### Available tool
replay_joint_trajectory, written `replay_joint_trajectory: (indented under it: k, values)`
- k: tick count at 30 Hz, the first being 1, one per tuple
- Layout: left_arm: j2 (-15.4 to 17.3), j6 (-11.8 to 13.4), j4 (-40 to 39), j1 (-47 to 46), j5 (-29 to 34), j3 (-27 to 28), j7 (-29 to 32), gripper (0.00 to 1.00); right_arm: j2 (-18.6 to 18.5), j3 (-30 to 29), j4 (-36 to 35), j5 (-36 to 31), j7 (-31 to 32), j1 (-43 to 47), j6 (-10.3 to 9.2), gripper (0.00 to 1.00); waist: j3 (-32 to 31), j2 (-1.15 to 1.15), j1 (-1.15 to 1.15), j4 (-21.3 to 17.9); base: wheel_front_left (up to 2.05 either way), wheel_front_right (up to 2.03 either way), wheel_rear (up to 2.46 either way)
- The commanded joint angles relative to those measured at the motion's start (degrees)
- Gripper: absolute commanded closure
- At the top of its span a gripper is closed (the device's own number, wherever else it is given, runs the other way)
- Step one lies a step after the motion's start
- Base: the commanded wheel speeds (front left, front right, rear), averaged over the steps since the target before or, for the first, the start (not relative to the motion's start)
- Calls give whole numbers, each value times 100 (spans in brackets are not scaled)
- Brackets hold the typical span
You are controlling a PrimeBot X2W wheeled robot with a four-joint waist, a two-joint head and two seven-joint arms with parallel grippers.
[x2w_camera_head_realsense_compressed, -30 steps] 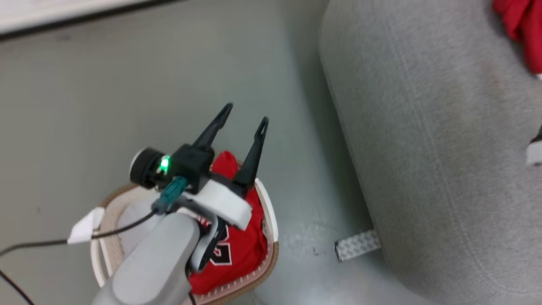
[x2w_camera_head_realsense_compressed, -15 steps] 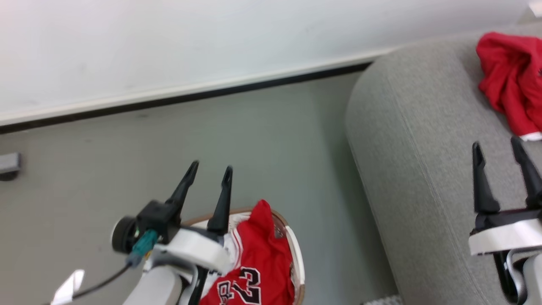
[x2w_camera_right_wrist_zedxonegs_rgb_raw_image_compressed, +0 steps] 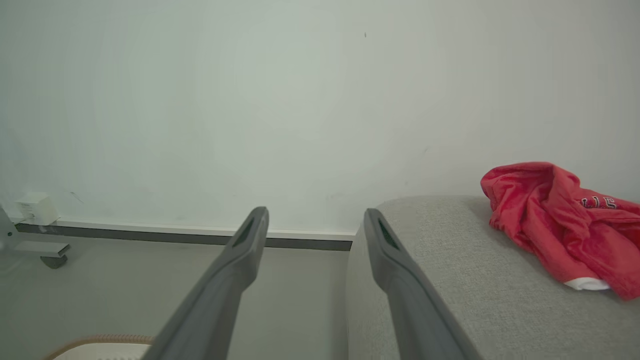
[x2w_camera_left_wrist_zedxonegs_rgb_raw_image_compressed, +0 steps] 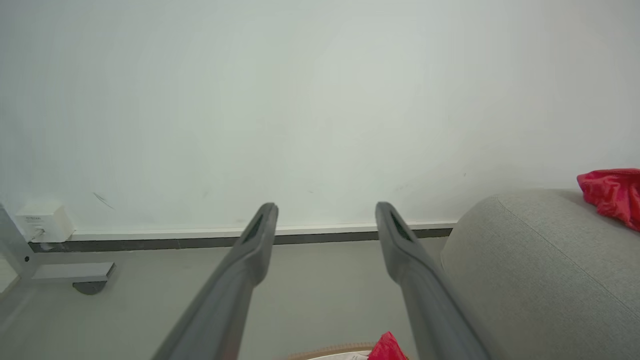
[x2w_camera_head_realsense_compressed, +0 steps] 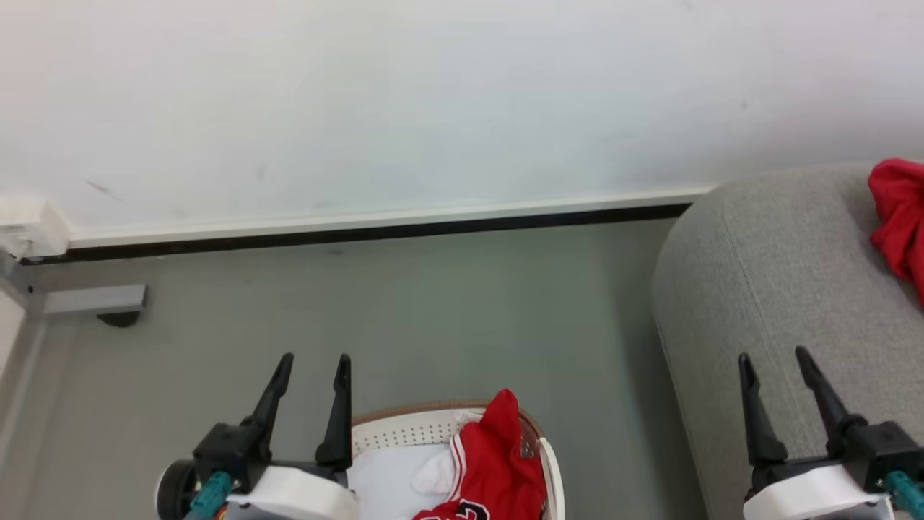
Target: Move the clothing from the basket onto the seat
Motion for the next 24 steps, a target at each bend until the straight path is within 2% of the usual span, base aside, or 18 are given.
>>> replay_joint_trajectory:
  k: [1,10,24]
  values:
    - [-21,-46,0,112,66,76,-2,0,23,7,53,-61,3,113,-13,0,-114,0,1,85,0,0,0]
    - [-262,-236,30,629,296,585,-3,0,173,135,232,49,3,539,-12,0,-504,0,1,61,0,0,0]
    - [-445,-501,26,863,532,963,-3,0,200,272,215,184,3,652,-13,0,-580,0,1,-109,0,0,0]
